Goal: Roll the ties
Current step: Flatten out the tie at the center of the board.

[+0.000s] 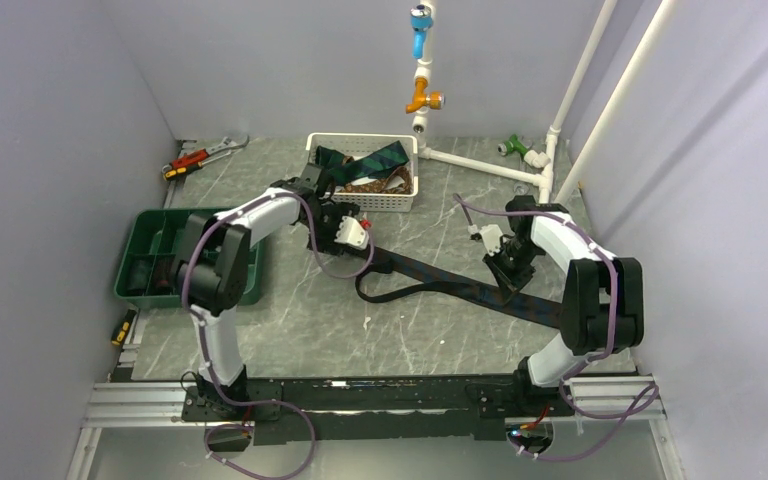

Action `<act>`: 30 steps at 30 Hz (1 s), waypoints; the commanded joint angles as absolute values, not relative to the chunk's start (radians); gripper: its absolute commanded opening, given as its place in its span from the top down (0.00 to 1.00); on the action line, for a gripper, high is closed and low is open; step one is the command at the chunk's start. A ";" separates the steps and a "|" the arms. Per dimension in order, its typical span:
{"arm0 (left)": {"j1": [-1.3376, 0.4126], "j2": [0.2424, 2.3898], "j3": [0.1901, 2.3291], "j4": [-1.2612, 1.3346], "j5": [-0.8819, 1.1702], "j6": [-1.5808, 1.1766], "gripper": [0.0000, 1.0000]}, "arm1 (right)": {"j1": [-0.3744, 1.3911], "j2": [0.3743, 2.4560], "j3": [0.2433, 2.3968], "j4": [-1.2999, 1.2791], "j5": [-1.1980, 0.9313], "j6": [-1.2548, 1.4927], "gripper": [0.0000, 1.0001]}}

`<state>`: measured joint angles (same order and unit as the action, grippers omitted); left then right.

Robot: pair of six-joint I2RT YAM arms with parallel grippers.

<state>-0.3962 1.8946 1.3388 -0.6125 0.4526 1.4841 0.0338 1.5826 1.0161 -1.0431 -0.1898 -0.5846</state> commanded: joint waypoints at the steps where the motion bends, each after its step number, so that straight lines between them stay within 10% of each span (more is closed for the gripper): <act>1: -0.396 2.008 1.458 -0.676 0.369 1.557 0.20 | 0.029 1.558 1.066 -1.078 -0.211 -0.585 1.00; 5: -0.394 2.035 1.445 -0.693 0.298 1.597 0.30 | 0.030 1.561 1.077 -1.080 -0.191 -0.584 1.00; 15: -0.288 1.879 1.375 -0.816 0.363 1.587 0.99 | -0.036 1.495 0.970 -1.027 -0.053 -0.646 1.00; 30: -0.215 1.775 1.326 -1.113 0.444 1.572 0.87 | -0.072 1.671 0.846 -0.776 0.047 -0.678 1.00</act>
